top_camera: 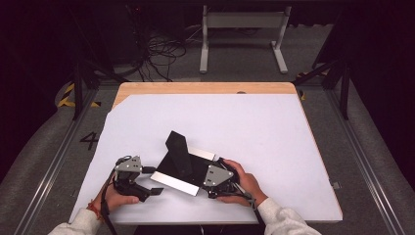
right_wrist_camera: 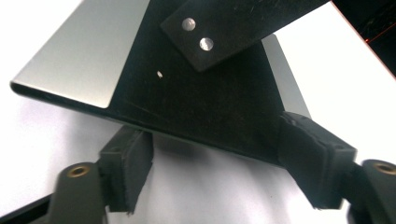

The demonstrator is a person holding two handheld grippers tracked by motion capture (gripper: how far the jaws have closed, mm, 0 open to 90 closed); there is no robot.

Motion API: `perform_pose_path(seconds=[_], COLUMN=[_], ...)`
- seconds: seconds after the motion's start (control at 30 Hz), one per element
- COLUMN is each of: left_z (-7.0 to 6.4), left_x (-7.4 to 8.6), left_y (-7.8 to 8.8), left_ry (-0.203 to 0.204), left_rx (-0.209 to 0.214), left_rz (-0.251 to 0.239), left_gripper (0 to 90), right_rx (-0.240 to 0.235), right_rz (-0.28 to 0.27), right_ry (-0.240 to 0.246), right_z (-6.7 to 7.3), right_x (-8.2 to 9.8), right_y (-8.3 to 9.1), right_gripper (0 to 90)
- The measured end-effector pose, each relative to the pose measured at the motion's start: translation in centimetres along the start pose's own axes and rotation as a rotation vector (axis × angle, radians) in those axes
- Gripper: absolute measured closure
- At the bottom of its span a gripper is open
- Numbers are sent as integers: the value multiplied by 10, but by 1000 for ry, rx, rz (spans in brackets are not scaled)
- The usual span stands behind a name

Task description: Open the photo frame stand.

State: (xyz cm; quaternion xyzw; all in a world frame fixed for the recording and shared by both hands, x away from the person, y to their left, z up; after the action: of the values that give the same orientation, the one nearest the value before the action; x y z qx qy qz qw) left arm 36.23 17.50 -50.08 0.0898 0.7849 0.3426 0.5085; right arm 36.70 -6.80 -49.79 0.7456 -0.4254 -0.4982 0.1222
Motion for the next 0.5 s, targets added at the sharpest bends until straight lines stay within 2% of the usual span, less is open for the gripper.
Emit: perform_pose_path(seconds=[0.07,0.2,0.27,0.3,0.4,0.5], left_z=[0,-1,-4,-5,-3,9], left_x=[-2,5,7,6,0,-1], left_y=[5,0,-5,-10,-10,-1], left_ry=[-7,-63,-102,-134,-121,-87], left_rx=[7,-32,-30,-82,-100,-158], left_rz=[-31,14,42,57,26,-23], left_gripper=[147,165,200,212,208,182], right_rx=[-29,-47,-57,-62,-73,-81], right_rz=[-14,-26,-39,-44,-60,-77], right_ry=[-32,-63,-83,-90,-111,-142], right_z=[-1,-1,-1,-2,-4,-6], right_x=[2,3,3,3,3,3], right_y=[0,-1,-1,0,1,2], right_gripper=[353,371,386,391,398,400])
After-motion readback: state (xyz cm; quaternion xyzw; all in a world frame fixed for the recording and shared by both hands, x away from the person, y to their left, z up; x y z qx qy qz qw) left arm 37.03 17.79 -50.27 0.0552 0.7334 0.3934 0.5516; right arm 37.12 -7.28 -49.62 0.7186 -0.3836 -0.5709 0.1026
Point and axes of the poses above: each handheld gripper's, and its own axes: y roughly backward along the jaws, x roughly out of its underside, z roughly to its left, the point moved 6 cm from there along -y, roughly forward along the jaws, and after that the axes turned 5 degrees about y, right-handed, at the moved point
